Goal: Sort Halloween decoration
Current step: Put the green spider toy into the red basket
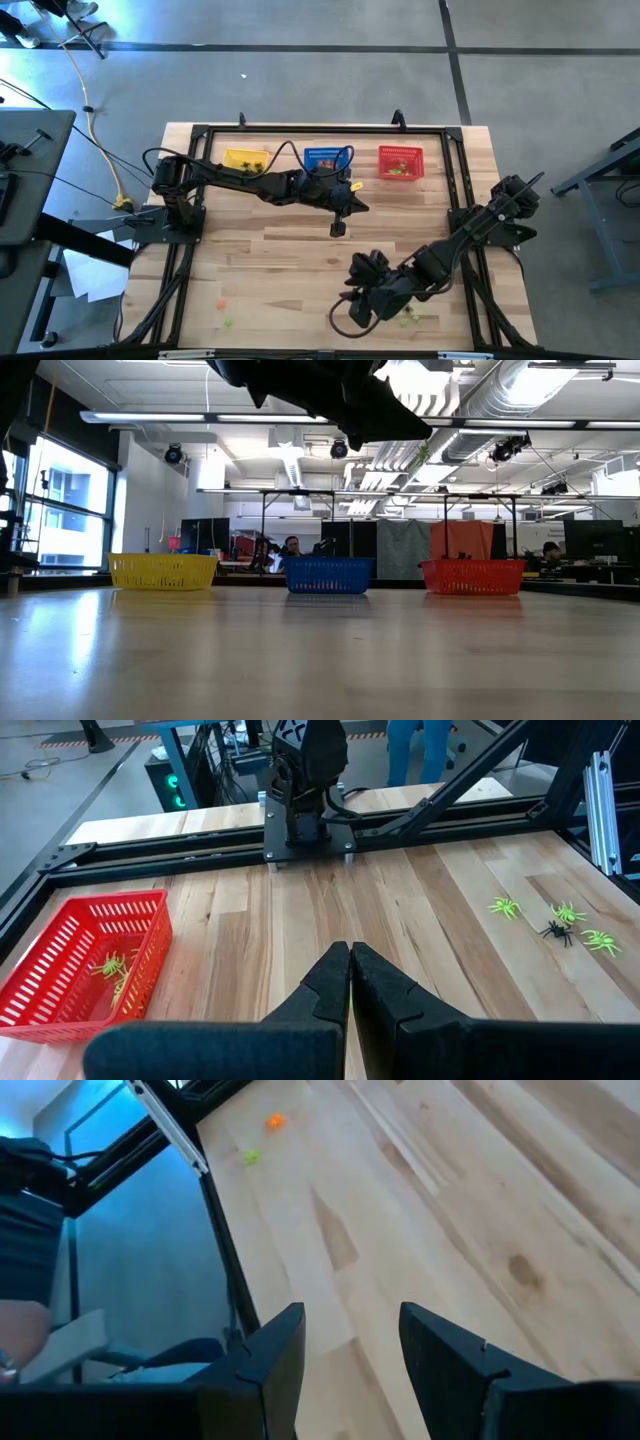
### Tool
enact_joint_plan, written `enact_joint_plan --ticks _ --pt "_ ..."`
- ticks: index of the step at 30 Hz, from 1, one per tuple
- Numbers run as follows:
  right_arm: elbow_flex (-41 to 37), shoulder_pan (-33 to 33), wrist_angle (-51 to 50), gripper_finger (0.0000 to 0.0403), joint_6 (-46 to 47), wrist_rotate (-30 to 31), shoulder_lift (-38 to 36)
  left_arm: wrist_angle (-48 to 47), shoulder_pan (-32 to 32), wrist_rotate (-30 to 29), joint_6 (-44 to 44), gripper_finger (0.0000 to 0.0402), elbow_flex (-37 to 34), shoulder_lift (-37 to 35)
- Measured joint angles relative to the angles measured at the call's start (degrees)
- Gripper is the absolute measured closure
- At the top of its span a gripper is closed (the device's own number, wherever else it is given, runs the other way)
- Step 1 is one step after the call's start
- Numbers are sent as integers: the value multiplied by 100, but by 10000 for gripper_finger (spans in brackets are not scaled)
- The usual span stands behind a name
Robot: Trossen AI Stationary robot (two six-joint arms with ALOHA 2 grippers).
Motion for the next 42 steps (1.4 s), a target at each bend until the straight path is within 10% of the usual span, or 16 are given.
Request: enact_joint_plan --ticks 17,29,42 --pt "0 -494 -115 243 157 -1152 4 2 0 -2 -2 402 2 0" --pt "-5 437 -4216 243 1997 2239 -409 -50 0 -2 0 402 2 0" --pt "-1658 893 -4326 243 4189 4019 -400 46 0 -4 -140 402 2 0"
